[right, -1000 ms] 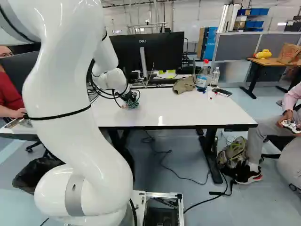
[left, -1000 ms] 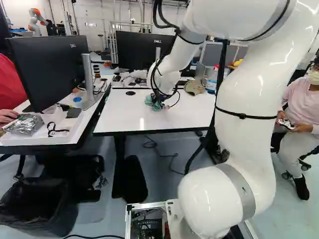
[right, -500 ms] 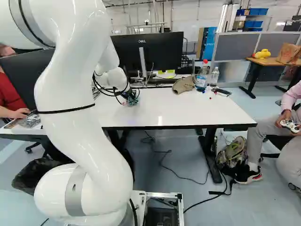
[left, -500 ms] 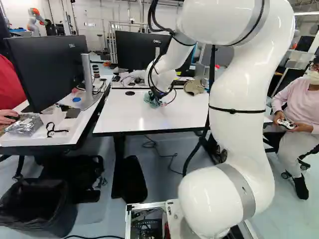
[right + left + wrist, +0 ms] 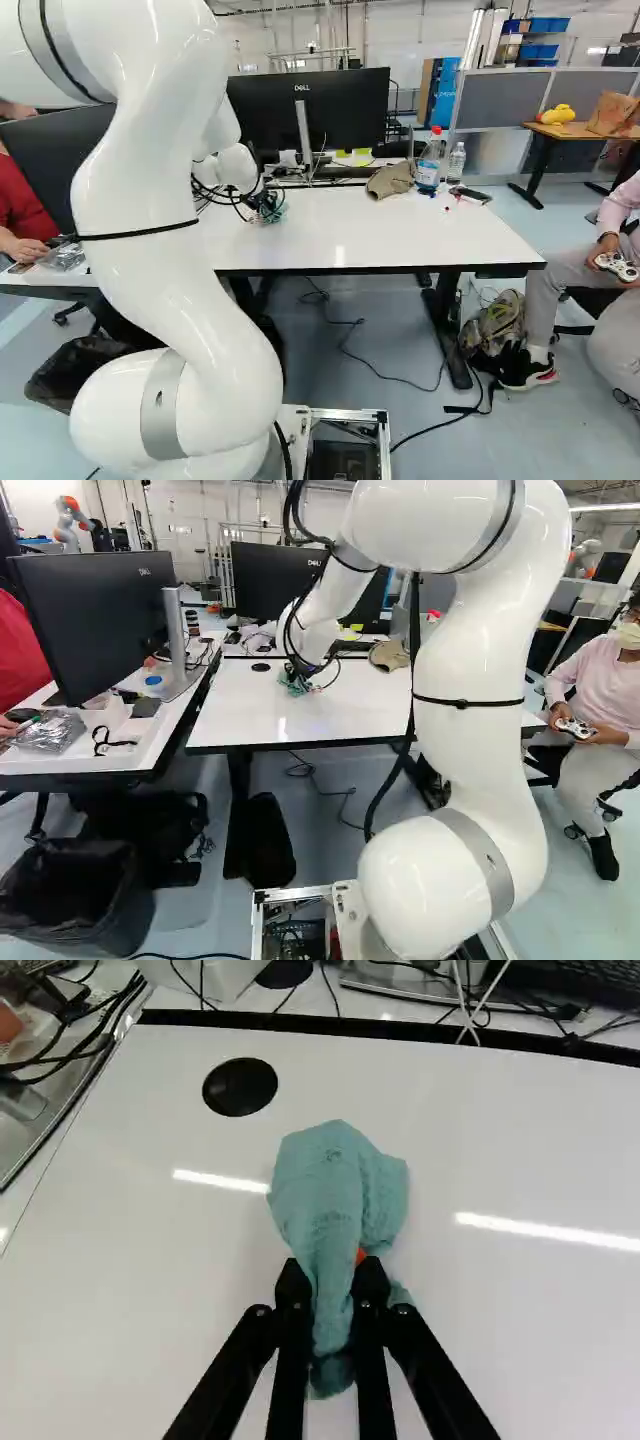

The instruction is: Clean the table with the green towel

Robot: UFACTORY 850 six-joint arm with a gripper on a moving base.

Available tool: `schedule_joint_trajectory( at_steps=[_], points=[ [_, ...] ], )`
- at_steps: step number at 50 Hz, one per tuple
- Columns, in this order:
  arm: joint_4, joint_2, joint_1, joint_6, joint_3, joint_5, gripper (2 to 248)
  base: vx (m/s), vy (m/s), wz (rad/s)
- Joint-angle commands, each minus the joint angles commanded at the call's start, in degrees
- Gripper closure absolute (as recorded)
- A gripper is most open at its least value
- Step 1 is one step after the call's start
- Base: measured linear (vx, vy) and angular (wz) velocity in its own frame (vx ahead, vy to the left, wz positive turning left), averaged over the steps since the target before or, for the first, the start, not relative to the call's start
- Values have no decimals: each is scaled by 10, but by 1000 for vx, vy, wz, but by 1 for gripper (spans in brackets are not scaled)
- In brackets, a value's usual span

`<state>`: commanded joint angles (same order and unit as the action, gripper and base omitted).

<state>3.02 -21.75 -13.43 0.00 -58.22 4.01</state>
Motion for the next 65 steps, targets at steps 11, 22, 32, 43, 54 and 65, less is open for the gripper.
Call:
schedule_joint_trajectory(
  at_steps=[11,22,32,43,54,65],
  points=[
    [0,14,-16,0,18,0,202,0,0,0],
    [0,36,-29,0,44,0,202,0,0,0],
    [0,57,-39,0,71,0,202,0,0,0],
    [0,83,-38,0,102,0,202,0,0,0],
    [0,104,-24,0,126,0,202,0,0,0],
    [0,116,-4,0,140,0,202,0,0,0]
  ],
)
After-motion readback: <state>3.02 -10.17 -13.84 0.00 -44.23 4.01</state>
